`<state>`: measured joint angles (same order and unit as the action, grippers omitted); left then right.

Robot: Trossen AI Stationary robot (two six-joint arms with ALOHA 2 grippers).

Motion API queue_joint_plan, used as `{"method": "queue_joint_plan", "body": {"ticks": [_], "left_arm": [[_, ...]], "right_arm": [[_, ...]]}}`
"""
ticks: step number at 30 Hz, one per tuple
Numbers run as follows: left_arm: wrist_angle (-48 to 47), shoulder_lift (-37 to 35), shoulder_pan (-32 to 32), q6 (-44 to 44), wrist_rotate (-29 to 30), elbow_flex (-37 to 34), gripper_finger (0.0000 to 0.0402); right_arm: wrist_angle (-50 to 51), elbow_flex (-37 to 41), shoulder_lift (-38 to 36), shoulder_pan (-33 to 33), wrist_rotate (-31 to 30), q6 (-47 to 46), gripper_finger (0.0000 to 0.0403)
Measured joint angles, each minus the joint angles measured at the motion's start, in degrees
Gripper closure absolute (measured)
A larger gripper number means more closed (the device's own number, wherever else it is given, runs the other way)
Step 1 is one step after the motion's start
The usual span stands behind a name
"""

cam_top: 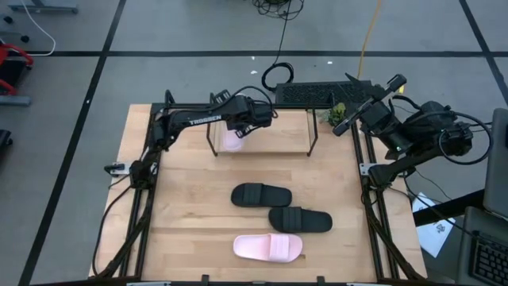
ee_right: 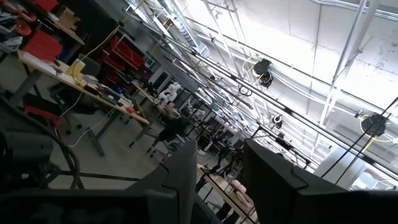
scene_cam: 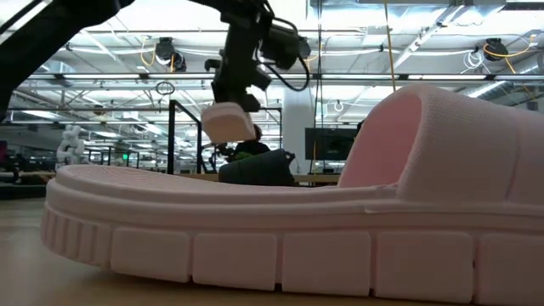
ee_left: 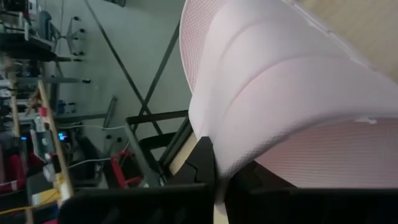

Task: Pick and place slides into the shelf
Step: Put the top pink slipper on the shelf

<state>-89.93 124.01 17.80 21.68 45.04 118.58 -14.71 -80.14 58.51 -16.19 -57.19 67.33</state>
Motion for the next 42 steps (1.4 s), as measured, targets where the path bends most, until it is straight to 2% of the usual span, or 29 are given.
{"method": "queue_joint_plan", "body": {"ticks": [8,16,22,30,37,42], "left_arm": [[0.0,2.7,0.9,-1.7,1.4,0.0,0.0402],[-0.1,3.1,2.7,-1.0,0.7,-0.2,0.0402],[-0.1,3.1,3.4,-0.6,0.1,-0.3,0.0402],[-0.3,2.9,3.0,-1.7,4.7,-7.1,0.0402],[0.5,2.9,3.0,0.4,3.6,-9.1,0.0401],[3.4,2.9,2.8,-1.9,3.9,-9.8,0.0401]], "right_arm": [[0.0,0.0,0.0,0.0,-0.2,1.1,0.0284],[0.4,0.0,0.0,0.0,-5.9,2.9,0.0284],[0.4,0.0,-0.1,0.0,-6.1,5.1,0.0284],[0.4,0.0,-0.1,0.0,-6.0,5.8,0.0284],[0.4,0.0,-0.1,0.0,-5.9,5.8,0.0284],[0.4,0.0,-0.1,0.0,-5.9,5.8,0.0284]]}}
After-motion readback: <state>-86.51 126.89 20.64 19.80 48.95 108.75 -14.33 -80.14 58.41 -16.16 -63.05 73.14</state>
